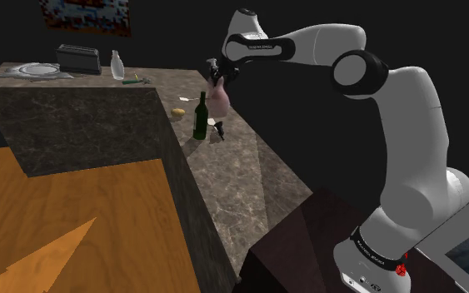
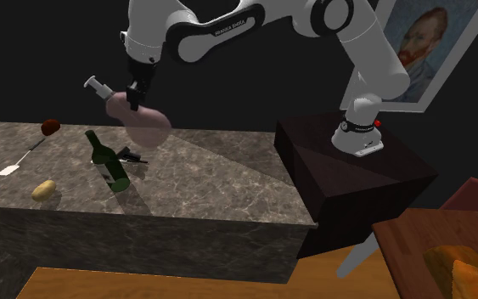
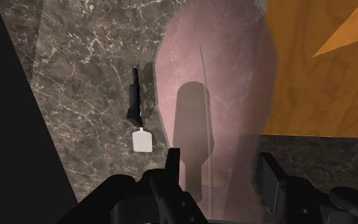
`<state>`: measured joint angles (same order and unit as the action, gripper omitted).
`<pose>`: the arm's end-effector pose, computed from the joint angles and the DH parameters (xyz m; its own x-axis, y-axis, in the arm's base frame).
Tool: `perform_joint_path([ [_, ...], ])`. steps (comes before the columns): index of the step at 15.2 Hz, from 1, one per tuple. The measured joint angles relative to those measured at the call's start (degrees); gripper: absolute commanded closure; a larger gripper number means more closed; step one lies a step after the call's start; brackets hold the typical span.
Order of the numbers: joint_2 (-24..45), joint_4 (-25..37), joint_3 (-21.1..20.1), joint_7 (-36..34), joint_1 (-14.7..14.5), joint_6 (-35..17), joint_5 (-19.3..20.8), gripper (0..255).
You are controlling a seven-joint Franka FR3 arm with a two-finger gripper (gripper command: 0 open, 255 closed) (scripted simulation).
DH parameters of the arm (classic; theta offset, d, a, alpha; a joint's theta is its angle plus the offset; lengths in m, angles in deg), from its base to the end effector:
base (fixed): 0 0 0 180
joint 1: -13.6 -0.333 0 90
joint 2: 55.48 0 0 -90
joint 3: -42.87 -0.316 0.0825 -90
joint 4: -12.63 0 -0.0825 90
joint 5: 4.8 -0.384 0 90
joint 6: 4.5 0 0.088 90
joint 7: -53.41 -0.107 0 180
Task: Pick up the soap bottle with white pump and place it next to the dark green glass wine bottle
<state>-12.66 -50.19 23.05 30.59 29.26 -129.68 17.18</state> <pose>0.7832 -0.0496 0.4336 0.8806 -0.2706 0.3891 -0.2889 -0.9573 -0.0120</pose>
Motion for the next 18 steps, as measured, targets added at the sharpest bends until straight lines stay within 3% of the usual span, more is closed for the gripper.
perform_joint_path([
  [18,3.60,-7.60,1.75,-2.98,0.17,-10.95,2.38,255],
])
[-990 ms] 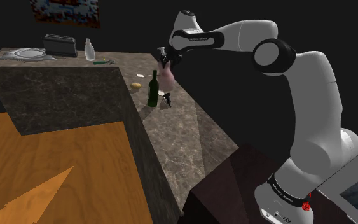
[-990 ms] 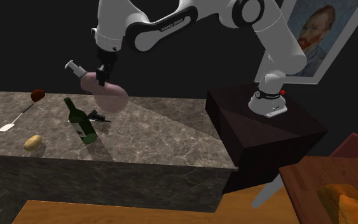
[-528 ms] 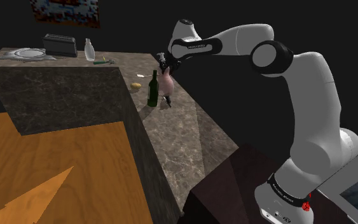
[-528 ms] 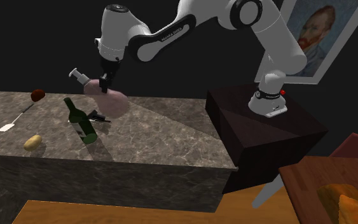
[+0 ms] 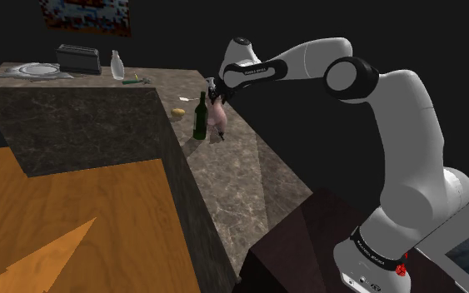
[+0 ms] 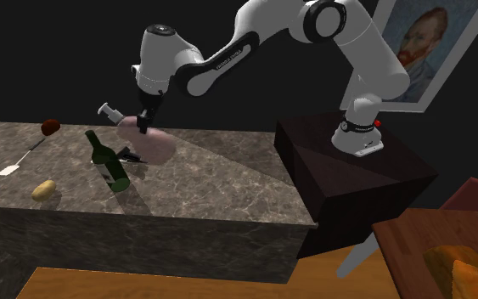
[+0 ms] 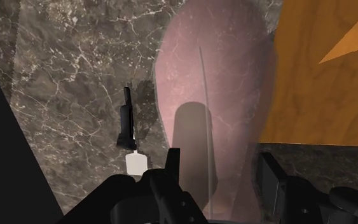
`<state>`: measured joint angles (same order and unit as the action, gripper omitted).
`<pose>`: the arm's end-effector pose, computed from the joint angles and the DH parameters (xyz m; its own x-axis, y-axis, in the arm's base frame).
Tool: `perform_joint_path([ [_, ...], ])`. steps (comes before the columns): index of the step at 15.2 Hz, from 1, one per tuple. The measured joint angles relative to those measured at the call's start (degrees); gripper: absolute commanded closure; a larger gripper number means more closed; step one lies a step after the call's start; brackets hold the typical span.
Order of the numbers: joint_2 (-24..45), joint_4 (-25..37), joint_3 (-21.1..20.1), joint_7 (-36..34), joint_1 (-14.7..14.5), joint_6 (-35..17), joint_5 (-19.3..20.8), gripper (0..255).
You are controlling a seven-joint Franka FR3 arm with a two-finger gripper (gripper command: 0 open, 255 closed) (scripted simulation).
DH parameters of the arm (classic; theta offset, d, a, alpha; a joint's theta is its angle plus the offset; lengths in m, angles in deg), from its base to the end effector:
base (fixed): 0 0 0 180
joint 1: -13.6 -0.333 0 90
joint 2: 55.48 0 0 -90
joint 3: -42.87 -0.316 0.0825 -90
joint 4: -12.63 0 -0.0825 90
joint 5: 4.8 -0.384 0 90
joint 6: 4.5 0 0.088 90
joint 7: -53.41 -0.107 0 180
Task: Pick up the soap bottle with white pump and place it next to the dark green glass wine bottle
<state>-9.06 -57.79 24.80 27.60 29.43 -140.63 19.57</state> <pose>0.7831 -0.0491 0.3389 0.8806 -0.2707 0.3889 -0.2890 -0.9573 -0.0120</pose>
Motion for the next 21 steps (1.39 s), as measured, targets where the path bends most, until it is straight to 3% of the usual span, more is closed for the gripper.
perform_joint_path([
  [21,8.73,-0.91,3.09,-2.94,-1.36,-9.76,2.95,255],
])
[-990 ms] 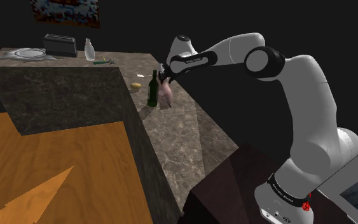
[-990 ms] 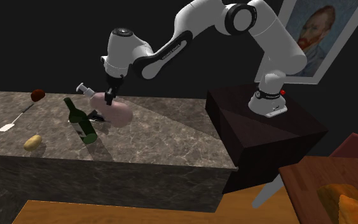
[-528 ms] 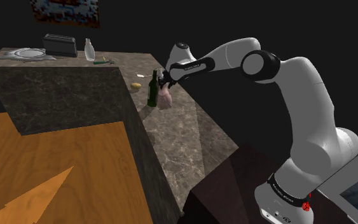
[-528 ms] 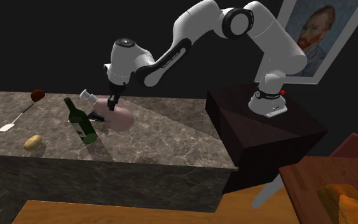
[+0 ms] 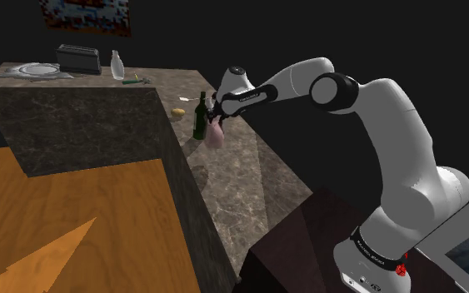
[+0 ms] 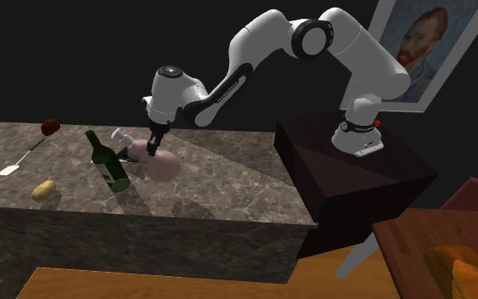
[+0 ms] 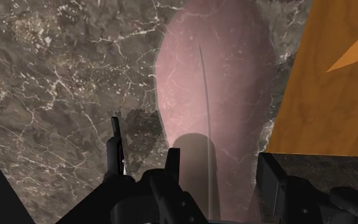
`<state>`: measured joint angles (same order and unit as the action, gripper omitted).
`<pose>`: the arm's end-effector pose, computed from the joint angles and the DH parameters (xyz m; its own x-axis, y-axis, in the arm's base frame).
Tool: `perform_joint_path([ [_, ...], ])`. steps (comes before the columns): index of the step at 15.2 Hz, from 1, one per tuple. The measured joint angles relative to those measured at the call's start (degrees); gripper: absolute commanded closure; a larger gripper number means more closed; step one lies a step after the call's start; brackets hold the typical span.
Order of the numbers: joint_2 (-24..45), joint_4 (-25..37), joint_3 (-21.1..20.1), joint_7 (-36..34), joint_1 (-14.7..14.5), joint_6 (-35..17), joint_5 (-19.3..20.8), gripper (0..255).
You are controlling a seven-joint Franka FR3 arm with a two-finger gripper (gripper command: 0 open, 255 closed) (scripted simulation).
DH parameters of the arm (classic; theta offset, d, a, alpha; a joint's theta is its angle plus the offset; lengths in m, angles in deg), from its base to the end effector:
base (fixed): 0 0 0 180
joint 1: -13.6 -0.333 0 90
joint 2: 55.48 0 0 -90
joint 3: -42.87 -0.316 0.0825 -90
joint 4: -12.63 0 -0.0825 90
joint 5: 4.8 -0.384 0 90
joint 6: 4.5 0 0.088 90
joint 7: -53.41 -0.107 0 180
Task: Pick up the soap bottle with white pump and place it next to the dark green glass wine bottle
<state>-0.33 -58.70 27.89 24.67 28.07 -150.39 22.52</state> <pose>0.7828 -0.0501 0.2276 0.8806 -0.2707 0.3890 -0.2889 -0.9573 -0.0121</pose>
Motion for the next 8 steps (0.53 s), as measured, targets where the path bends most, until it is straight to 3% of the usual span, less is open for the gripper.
perform_joint_path([
  [8,4.53,2.08,1.22,-0.83,-0.91,-2.60,0.82,255],
])
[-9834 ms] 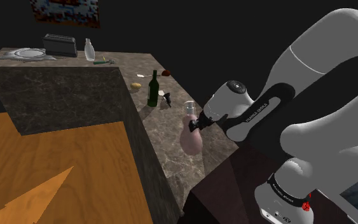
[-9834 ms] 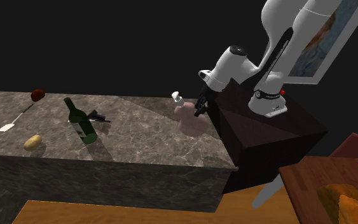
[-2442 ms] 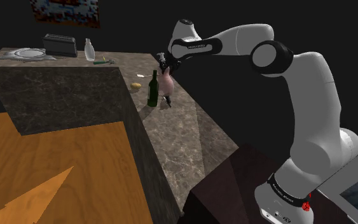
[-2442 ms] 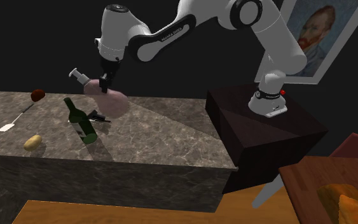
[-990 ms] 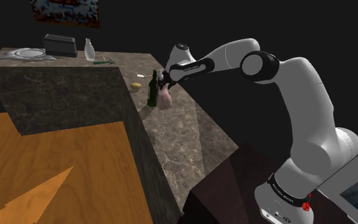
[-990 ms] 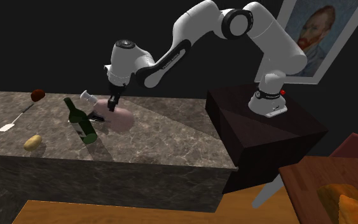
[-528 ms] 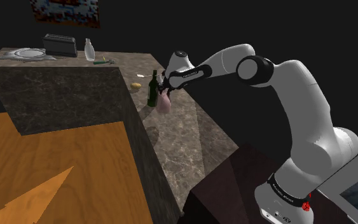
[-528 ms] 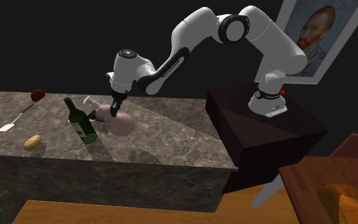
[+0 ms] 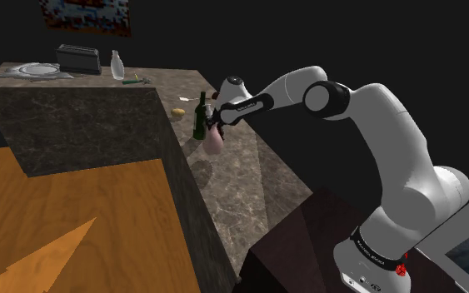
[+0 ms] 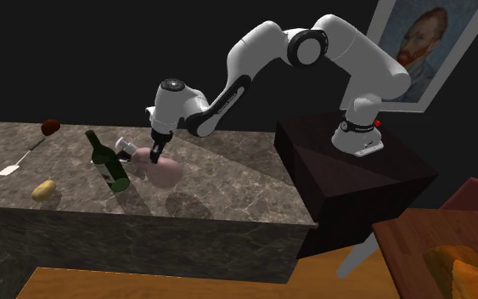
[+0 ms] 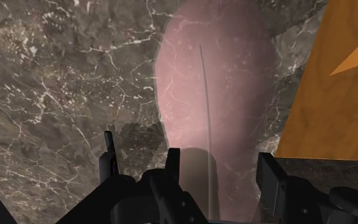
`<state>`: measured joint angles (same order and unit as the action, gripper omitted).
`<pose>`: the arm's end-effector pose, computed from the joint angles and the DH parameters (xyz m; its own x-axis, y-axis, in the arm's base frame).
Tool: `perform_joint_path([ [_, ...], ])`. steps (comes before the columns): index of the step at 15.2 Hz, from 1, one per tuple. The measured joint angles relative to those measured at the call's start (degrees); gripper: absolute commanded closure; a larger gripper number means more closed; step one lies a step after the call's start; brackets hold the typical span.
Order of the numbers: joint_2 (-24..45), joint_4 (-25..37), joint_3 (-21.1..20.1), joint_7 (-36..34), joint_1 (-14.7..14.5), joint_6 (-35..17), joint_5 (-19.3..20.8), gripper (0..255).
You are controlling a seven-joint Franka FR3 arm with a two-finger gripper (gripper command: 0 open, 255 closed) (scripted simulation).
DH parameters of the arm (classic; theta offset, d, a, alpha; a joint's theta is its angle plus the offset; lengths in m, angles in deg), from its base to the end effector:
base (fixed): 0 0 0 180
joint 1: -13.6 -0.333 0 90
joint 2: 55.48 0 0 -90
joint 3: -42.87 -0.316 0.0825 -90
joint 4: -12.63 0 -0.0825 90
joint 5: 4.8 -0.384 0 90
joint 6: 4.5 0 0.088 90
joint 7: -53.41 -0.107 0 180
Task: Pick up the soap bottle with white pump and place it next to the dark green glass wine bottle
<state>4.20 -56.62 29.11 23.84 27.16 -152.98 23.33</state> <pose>0.7838 -0.0492 0.1862 0.8805 -0.2707 0.3891 -0.2890 -0.9572 -0.0120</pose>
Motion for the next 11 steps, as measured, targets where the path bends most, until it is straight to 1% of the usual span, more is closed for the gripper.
perform_joint_path([
  [8,4.72,3.33,1.11,-0.56,-0.83,-2.59,0.63,255],
  [11,5.22,3.81,1.21,-0.56,-0.87,-2.96,0.70,255],
])
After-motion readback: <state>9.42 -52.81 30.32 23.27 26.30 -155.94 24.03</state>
